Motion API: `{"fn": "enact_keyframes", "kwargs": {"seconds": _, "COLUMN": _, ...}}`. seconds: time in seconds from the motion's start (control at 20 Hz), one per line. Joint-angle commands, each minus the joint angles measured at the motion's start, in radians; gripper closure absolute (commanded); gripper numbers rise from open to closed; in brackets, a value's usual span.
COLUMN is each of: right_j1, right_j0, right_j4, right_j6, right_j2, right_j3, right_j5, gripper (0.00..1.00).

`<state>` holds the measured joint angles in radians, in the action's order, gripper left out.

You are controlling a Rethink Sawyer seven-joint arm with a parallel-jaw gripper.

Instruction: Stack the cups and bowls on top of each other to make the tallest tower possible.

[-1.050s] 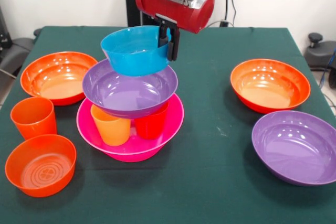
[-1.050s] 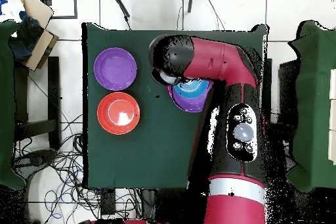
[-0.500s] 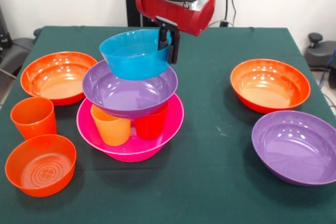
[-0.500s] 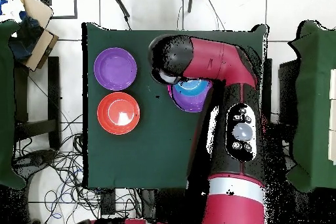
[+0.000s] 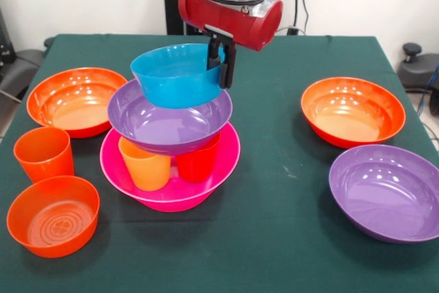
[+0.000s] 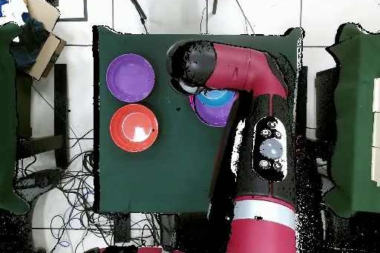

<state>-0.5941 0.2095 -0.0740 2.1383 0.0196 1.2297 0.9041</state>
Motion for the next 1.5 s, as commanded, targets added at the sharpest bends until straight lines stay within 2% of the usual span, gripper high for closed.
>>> {"fn": "enact_keyframes", "kwargs": {"seconds": 0.05, "right_j1": 0.035, "right_j0": -0.027, "right_j4": -0.022, "right_j6": 0.080, "right_j2": -0.029, "right_j3": 0.061, "right_j5": -0.059, "gripper": 1.00}}
{"fn": "enact_keyframes", "kwargs": {"seconds": 0.75, "right_j1": 0.032, "right_j0": -0.038, "right_j4": -0.015, "right_j6": 0.089, "right_j2": -0.008, "right_j3": 0.098, "right_j5": -0.135, "gripper": 1.00}}
{"fn": "enact_keyframes", "kwargs": {"seconds": 1.5, "right_j1": 0.040, "right_j0": -0.056, "right_j4": 0.001, "right_j6": 0.098, "right_j2": 0.017, "right_j3": 0.074, "right_j5": -0.075, "gripper": 1.00}}
